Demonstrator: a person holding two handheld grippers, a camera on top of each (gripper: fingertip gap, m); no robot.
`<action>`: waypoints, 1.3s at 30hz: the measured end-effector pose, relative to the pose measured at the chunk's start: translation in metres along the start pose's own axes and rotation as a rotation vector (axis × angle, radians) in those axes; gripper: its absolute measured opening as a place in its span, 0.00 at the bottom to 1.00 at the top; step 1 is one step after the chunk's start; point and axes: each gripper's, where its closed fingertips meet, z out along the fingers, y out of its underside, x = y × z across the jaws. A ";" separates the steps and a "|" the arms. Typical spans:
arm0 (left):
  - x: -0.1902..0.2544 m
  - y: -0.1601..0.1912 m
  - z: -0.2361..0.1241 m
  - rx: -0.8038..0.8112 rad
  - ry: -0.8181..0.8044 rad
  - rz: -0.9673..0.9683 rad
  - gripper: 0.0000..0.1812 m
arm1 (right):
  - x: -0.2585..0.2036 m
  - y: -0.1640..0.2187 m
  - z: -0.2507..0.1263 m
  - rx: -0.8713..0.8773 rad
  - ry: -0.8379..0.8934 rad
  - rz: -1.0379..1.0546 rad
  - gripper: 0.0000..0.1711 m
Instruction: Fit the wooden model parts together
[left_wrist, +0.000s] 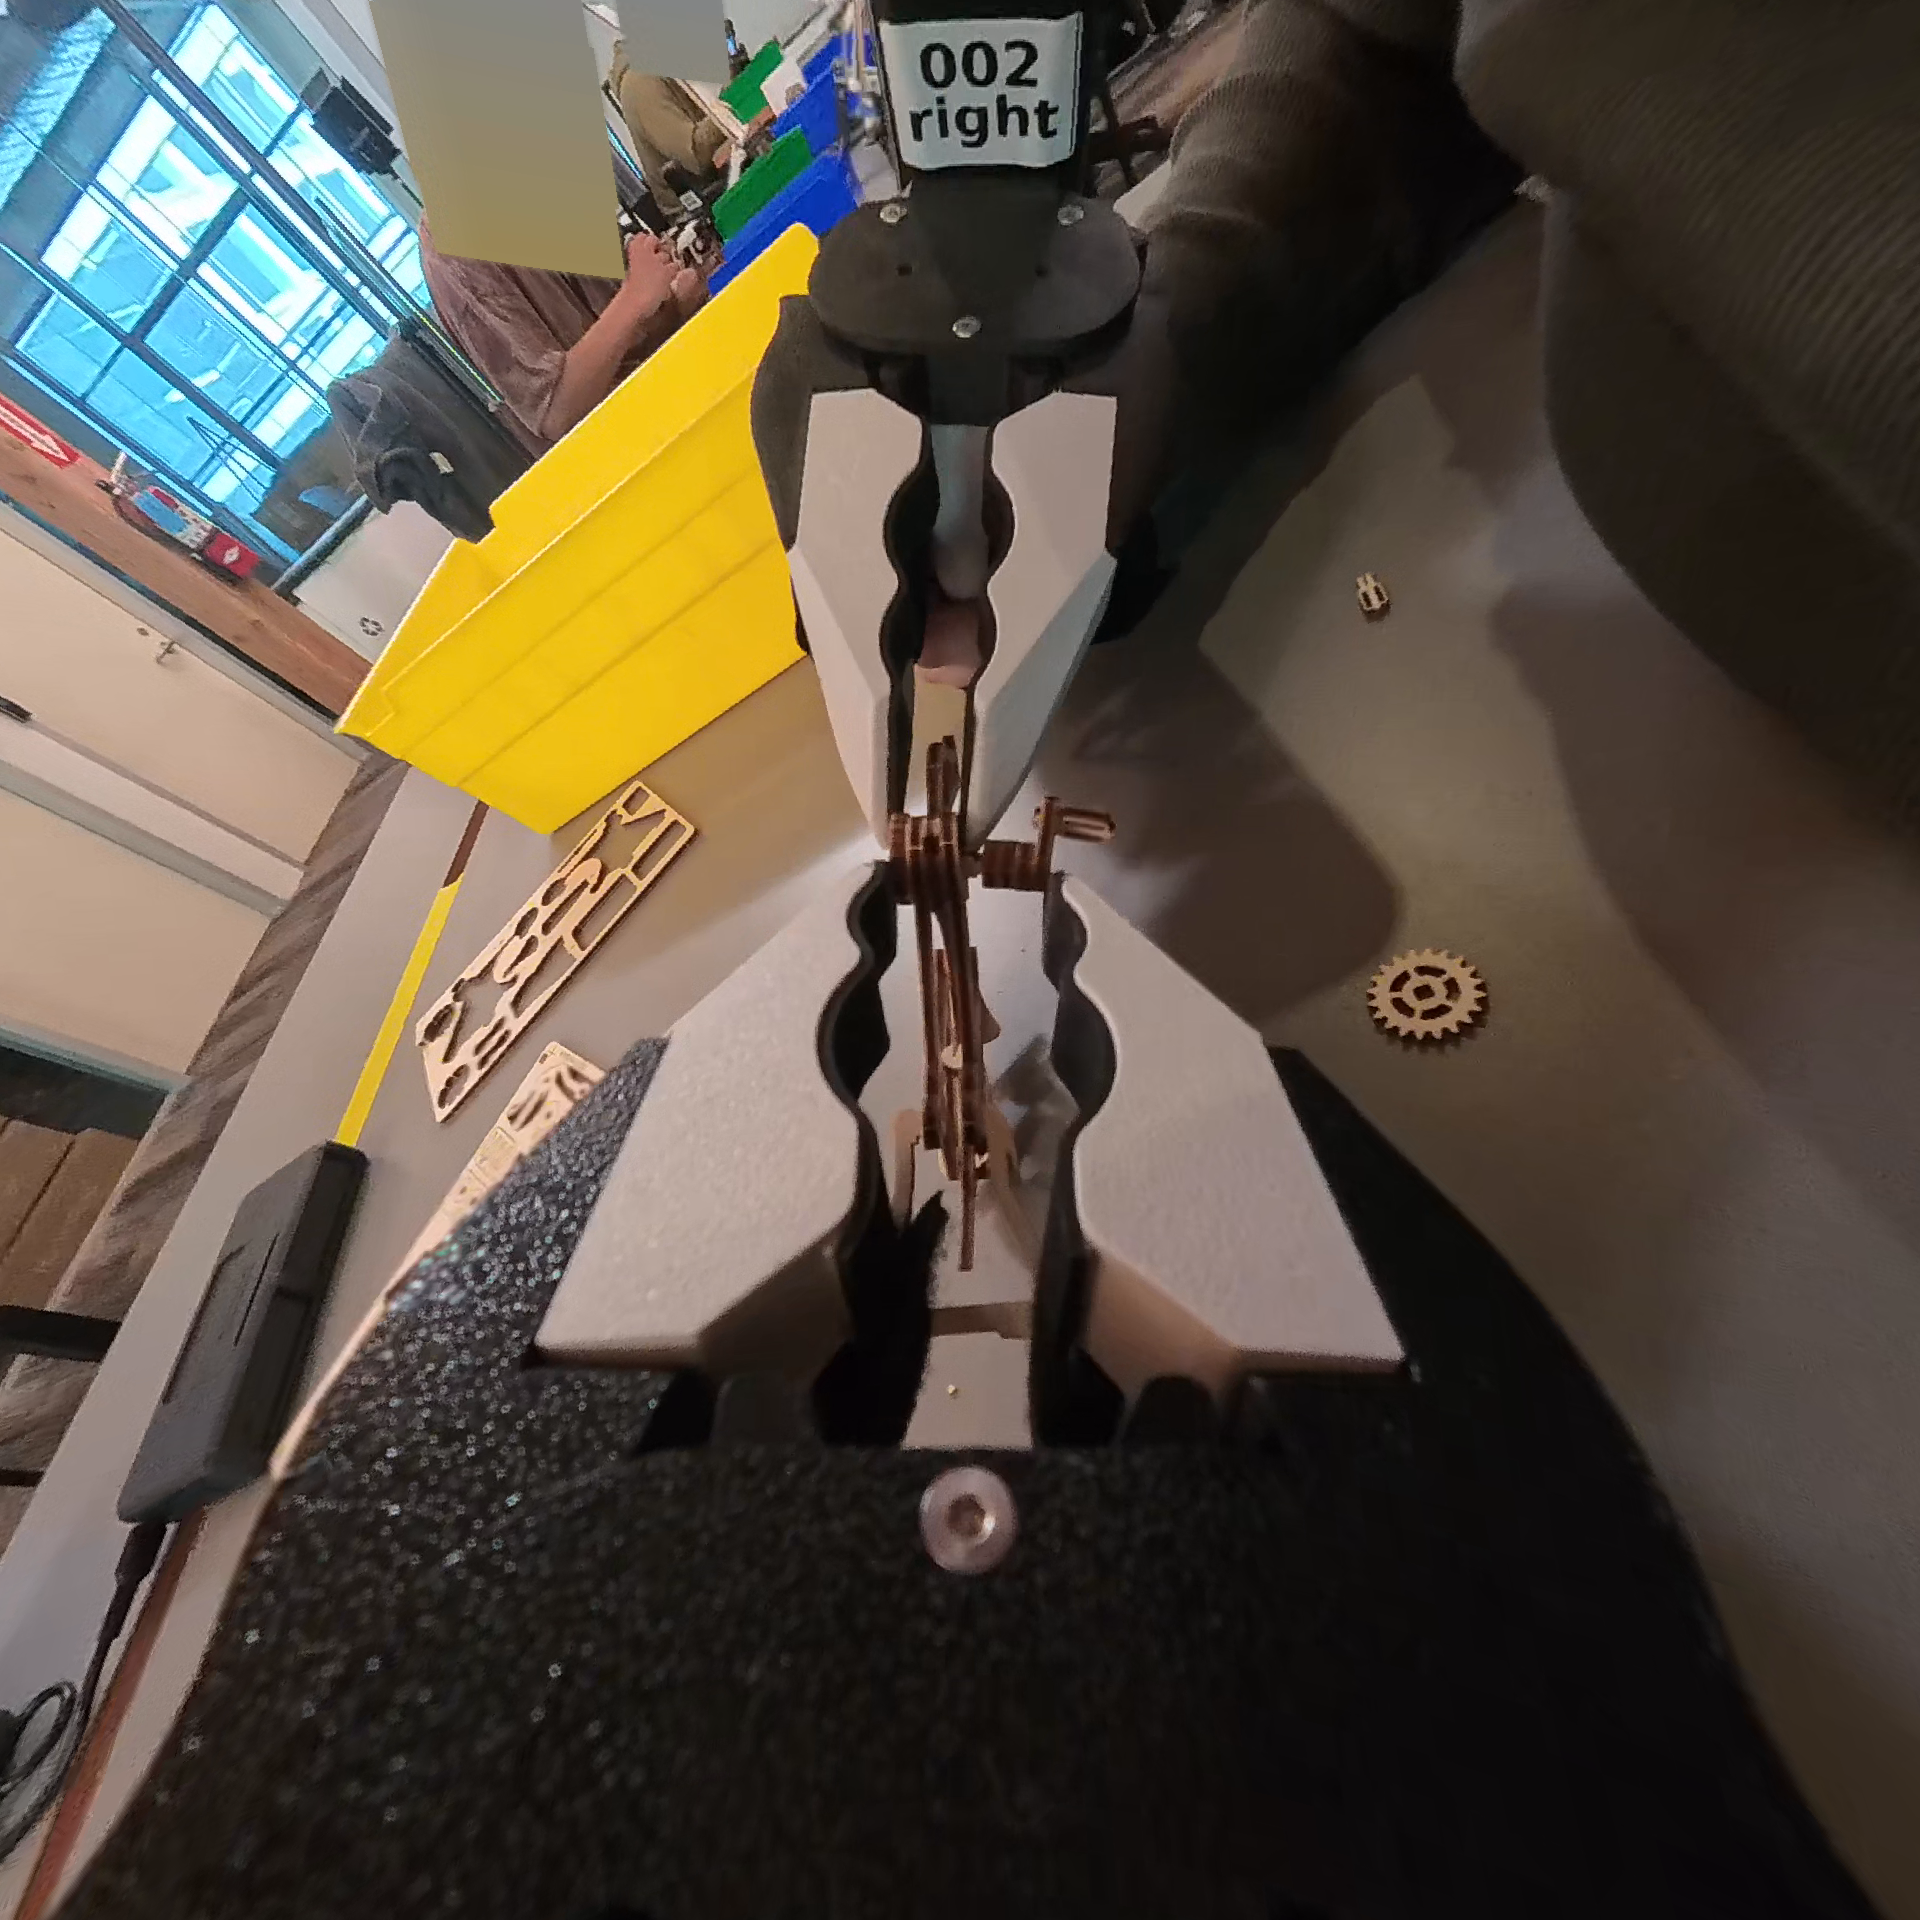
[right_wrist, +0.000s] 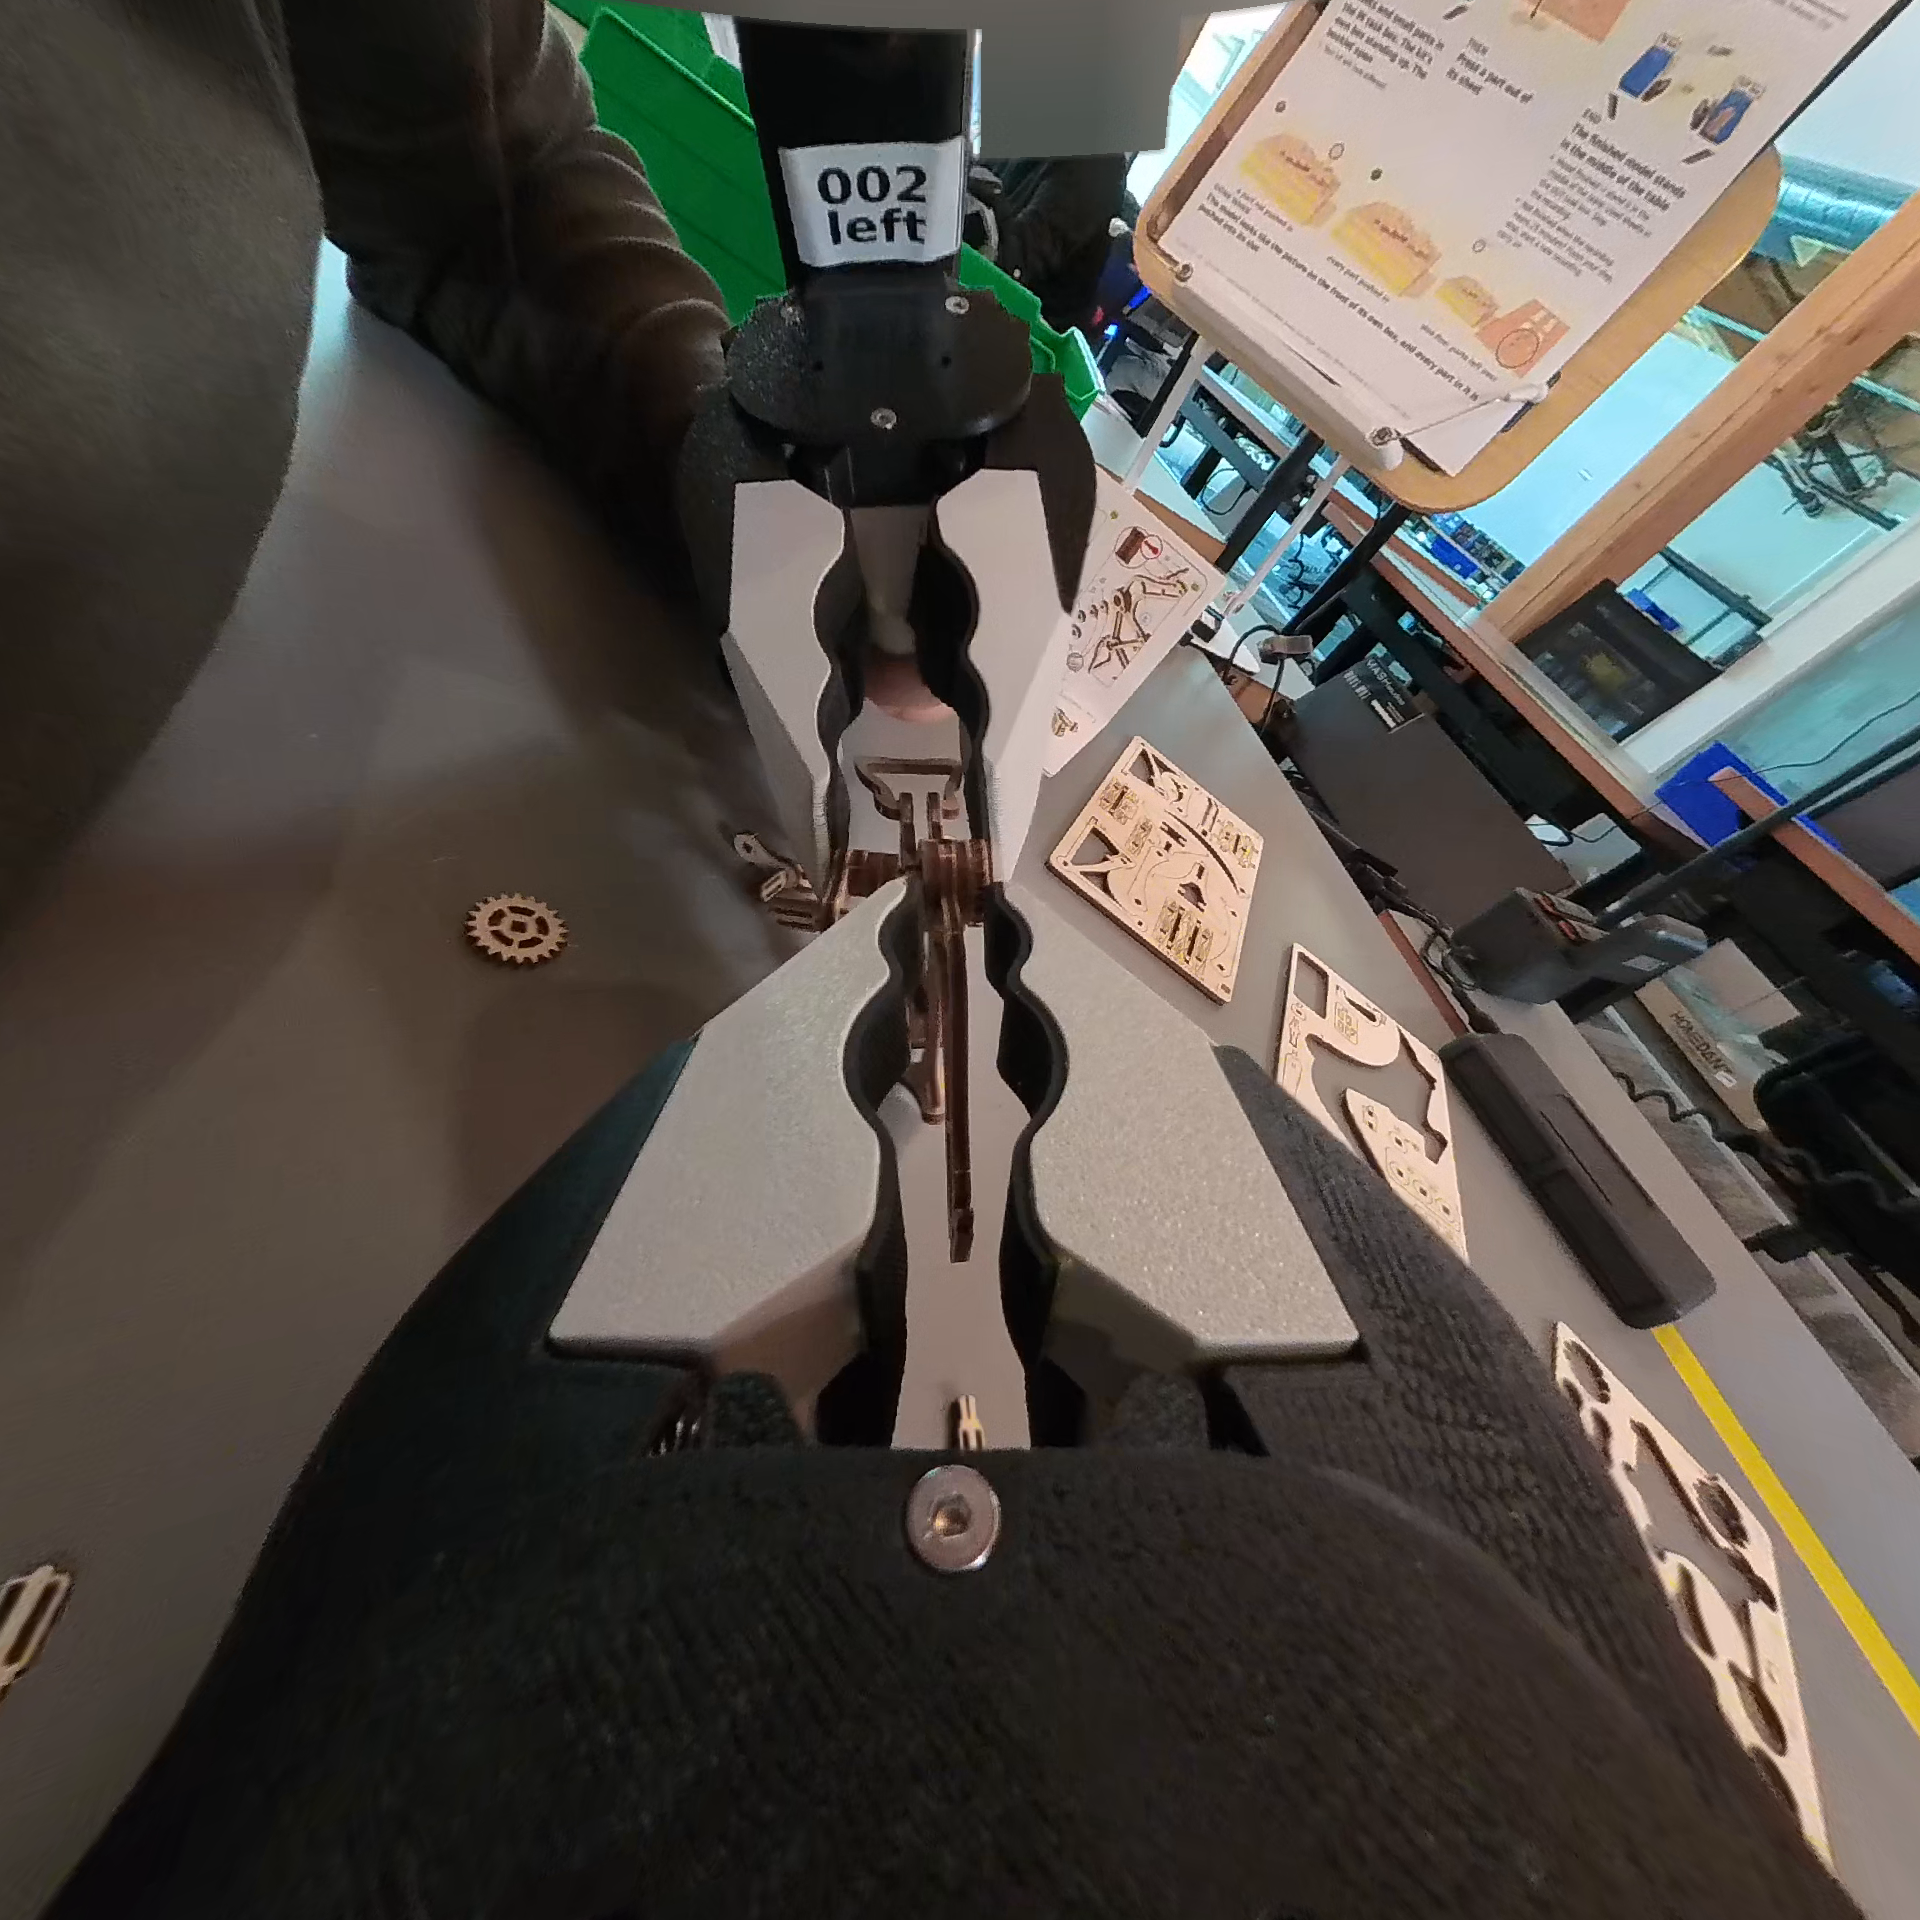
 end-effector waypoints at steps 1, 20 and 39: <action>0.000 0.000 0.000 -0.004 -0.008 0.020 0.15 | 0.000 0.000 0.000 -0.002 0.005 -0.015 0.05; 0.003 0.000 0.002 0.026 -0.077 0.108 0.15 | -0.004 0.002 -0.001 -0.009 0.014 -0.080 0.06; -0.018 0.002 0.000 0.004 -0.073 -0.114 0.15 | 0.006 0.000 0.005 -0.077 -0.009 0.087 0.26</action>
